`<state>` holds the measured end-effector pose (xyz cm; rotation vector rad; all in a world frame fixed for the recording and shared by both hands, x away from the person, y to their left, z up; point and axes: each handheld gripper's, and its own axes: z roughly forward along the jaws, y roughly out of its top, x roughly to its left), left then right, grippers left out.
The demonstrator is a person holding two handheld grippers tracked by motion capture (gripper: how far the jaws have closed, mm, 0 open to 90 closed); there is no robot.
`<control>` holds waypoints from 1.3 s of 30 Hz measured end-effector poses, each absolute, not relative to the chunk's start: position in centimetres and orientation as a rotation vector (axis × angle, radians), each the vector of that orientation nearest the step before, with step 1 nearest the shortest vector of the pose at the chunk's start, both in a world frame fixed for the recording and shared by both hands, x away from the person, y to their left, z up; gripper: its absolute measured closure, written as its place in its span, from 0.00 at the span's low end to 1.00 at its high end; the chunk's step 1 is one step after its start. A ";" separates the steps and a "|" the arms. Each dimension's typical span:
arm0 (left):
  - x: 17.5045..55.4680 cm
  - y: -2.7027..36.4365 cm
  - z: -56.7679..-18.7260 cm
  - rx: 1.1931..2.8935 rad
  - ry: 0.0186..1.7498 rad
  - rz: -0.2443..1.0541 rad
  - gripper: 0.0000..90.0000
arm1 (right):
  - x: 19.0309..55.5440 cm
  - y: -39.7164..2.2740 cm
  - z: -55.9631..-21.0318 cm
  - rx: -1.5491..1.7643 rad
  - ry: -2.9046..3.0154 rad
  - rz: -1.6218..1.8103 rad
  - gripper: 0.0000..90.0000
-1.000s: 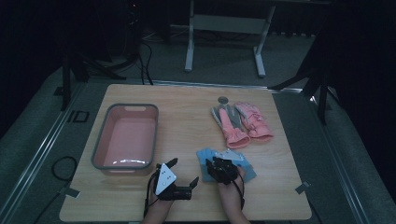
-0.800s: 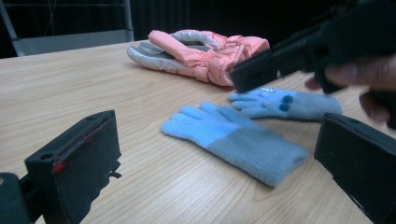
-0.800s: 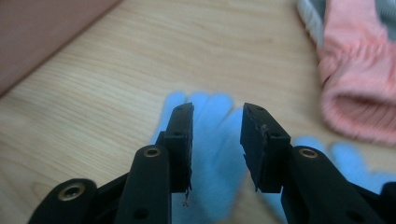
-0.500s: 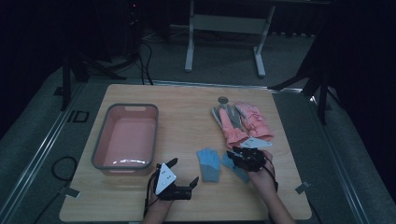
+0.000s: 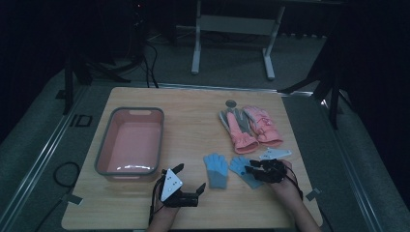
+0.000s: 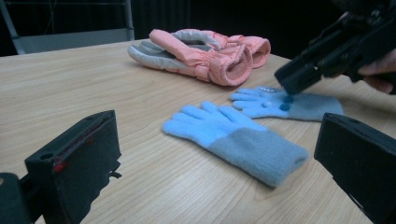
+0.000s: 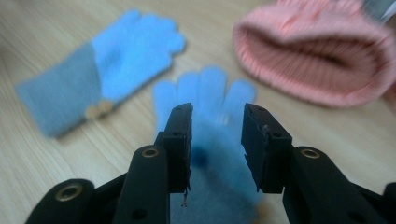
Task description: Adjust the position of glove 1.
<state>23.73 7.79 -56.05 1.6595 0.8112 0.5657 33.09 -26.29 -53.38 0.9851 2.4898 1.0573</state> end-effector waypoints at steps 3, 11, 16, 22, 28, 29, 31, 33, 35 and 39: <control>23.7 7.8 -56.1 1.657 0.812 0.565 0.01 | 33.3 -26.2 -54.5 1.002 2.510 1.039 0.70; 23.8 7.8 -56.1 1.659 0.812 0.563 0.01 | 33.1 -26.0 -54.8 1.055 2.459 0.996 0.94; 23.7 7.8 -56.1 1.656 0.814 0.566 0.01 | 31.9 -25.2 -54.6 1.122 2.370 0.961 0.96; 23.8 7.8 -56.1 1.659 0.813 0.566 0.01 | 30.5 -25.9 -52.0 1.250 2.216 0.937 0.96; 23.7 7.8 -56.1 1.658 0.813 0.570 0.01 | 30.1 -26.9 -51.2 1.349 2.121 0.922 0.96; 23.7 7.8 -56.1 1.658 0.814 0.571 0.01 | 30.1 -27.2 -51.0 1.380 2.092 0.936 0.96; 23.7 7.8 -56.1 1.658 0.815 0.571 0.01 | 30.1 -27.6 -50.8 1.448 2.039 0.962 0.96; 23.7 7.8 -56.1 1.658 0.814 0.573 0.01 | 30.0 -27.6 -50.7 1.475 2.014 0.975 0.96; 23.7 7.8 -56.1 1.658 0.814 0.574 0.01 | 29.6 -27.7 -50.8 1.539 1.939 0.966 0.96; 23.7 7.7 -56.1 1.657 0.814 0.573 0.01 | 29.1 -27.6 -51.3 1.602 1.890 0.973 0.96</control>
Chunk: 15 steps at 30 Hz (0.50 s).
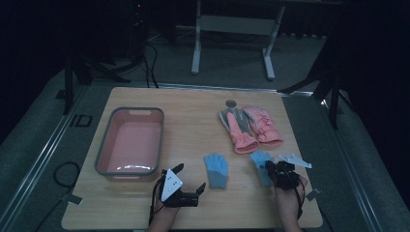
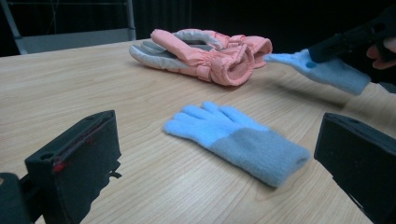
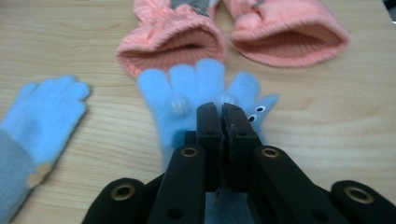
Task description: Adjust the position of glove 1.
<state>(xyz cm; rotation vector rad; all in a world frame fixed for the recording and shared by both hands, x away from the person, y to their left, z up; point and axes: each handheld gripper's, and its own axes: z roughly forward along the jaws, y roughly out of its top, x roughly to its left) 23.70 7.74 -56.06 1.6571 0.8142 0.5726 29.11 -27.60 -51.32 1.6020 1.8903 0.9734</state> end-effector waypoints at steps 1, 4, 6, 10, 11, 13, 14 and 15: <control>23.7 7.7 -56.1 1.657 0.814 0.574 0.01 | 28.9 -27.4 -52.0 1.642 1.856 0.973 0.96; 23.7 7.7 -56.1 1.657 0.814 0.573 0.01 | 28.9 -27.3 -52.9 1.687 1.838 0.976 0.96; 23.7 7.7 -56.1 1.657 0.814 0.572 0.01 | 28.9 -27.0 -53.7 1.699 1.841 0.959 0.96; 23.7 7.7 -56.1 1.658 0.812 0.572 0.01 | 29.0 -26.4 -55.0 1.698 1.841 0.931 0.95; 23.7 7.7 -56.1 1.659 0.812 0.572 0.01 | 29.1 -26.3 -55.2 1.694 1.845 0.929 0.94; 23.7 7.7 -56.1 1.659 0.811 0.571 0.01 | 29.2 -26.2 -55.3 1.665 1.858 0.909 0.93; 23.7 7.7 -56.1 1.659 0.811 0.571 0.01 | 29.2 -26.2 -55.3 1.662 1.861 0.911 0.91; 23.7 7.7 -56.1 1.659 0.811 0.570 0.01 | 29.2 -26.3 -55.3 1.660 1.871 0.917 0.89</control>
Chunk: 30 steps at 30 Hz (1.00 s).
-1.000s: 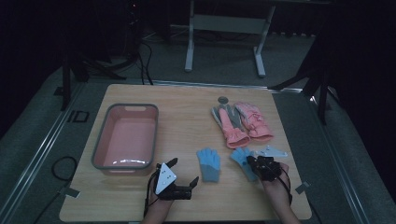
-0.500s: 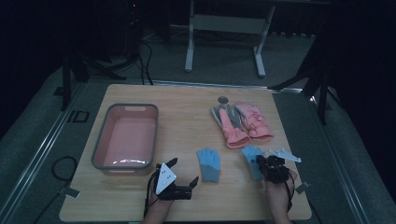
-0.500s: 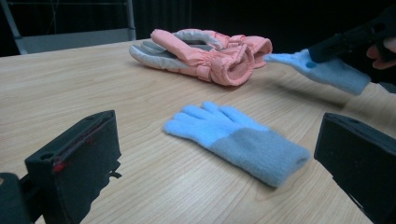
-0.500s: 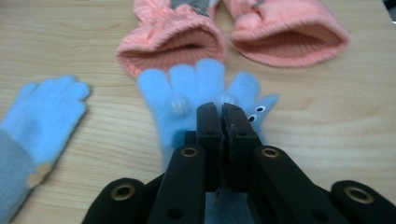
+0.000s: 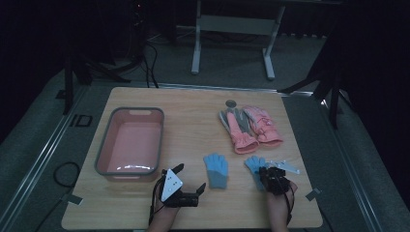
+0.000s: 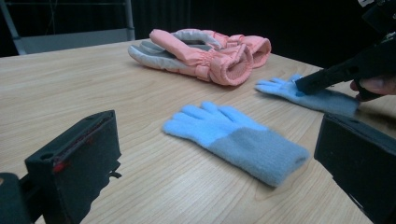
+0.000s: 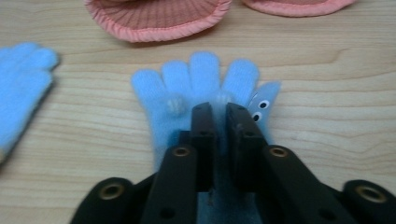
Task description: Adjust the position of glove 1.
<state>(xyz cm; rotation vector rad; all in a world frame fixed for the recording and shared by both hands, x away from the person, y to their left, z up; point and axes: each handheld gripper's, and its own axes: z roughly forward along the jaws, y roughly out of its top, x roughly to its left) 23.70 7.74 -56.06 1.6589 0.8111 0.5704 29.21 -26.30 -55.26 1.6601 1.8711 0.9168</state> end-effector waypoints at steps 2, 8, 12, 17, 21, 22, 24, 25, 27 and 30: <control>23.7 7.7 -56.1 1.659 0.811 0.570 0.01 | 29.3 -26.4 -55.1 1.660 1.885 0.920 0.89; 23.7 7.8 -56.1 1.661 0.808 0.570 0.01 | 30.1 -27.6 -53.2 1.555 2.055 1.011 0.73; 23.7 7.7 -56.1 1.663 0.810 0.568 0.01 | 31.6 -29.2 -51.8 1.225 2.298 0.986 0.71; 23.8 7.8 -56.1 1.661 0.813 0.567 0.01 | 32.1 -30.0 -52.4 1.054 2.442 0.989 0.72; 23.8 7.8 -56.1 1.661 0.815 0.566 0.01 | 32.3 -30.3 -53.7 1.033 2.503 0.987 0.72; 23.8 7.8 -56.1 1.661 0.814 0.566 0.01 | 32.3 -30.4 -54.1 1.038 2.507 0.989 0.72; 23.8 7.8 -56.1 1.661 0.812 0.566 0.01 | 32.0 -30.6 -54.7 1.040 2.486 1.027 0.72; 23.8 7.8 -56.1 1.661 0.812 0.566 0.01 | 32.0 -30.6 -54.7 1.040 2.486 1.027 0.72; 23.8 7.8 -56.0 1.662 0.813 0.565 0.01 | 31.4 -30.4 -55.1 1.038 2.416 1.028 0.91; 23.8 7.8 -56.1 1.661 0.815 0.564 0.01 | 31.0 -30.0 -55.2 1.099 2.348 1.020 0.95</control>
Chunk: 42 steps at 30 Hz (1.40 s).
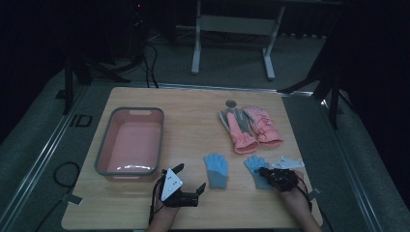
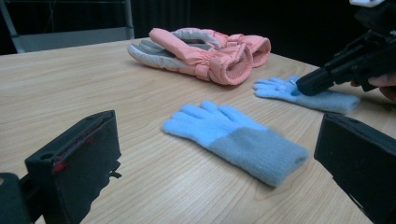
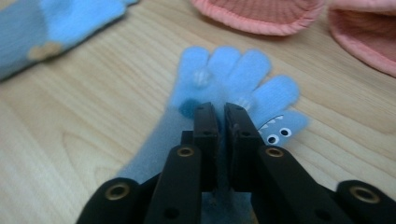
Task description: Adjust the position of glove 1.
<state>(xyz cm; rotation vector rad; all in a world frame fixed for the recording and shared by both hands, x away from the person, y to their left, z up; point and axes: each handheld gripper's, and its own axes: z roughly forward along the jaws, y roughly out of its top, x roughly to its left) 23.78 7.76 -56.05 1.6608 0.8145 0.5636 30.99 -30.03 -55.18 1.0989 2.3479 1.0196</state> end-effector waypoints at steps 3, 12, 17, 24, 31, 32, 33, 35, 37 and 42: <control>23.8 7.7 -56.0 1.662 0.815 0.566 0.01 | 30.8 -29.7 -54.1 1.244 2.252 1.034 0.95; 23.8 7.8 -56.1 1.661 0.812 0.568 0.01 | 29.6 -27.2 -52.8 1.354 2.162 1.025 0.95; 23.8 7.7 -56.0 1.664 0.812 0.565 0.01 | 29.3 -25.8 -52.8 1.294 2.165 0.983 0.95; 23.8 7.8 -56.1 1.661 0.813 0.564 0.01 | 30.4 -25.2 -54.8 1.301 2.223 0.940 0.91; 23.8 7.8 -56.1 1.659 0.814 0.562 0.01 | 30.5 -26.1 -54.8 1.303 2.238 1.063 0.75; 23.8 7.8 -56.1 1.659 0.814 0.562 0.01 | 30.5 -26.4 -54.5 1.280 2.248 1.098 0.75; 23.8 7.8 -56.1 1.660 0.815 0.563 0.01 | 30.5 -26.4 -54.5 1.280 2.248 1.098 0.75; 23.8 7.8 -56.1 1.660 0.815 0.564 0.01 | 30.6 -27.1 -53.7 1.184 2.294 1.129 0.73; 23.8 7.8 -56.0 1.661 0.816 0.564 0.01 | 30.8 -27.5 -53.3 1.126 2.330 1.119 0.72; 23.8 7.8 -56.0 1.664 0.817 0.564 0.01 | 31.6 -28.0 -53.6 1.006 2.462 1.107 0.70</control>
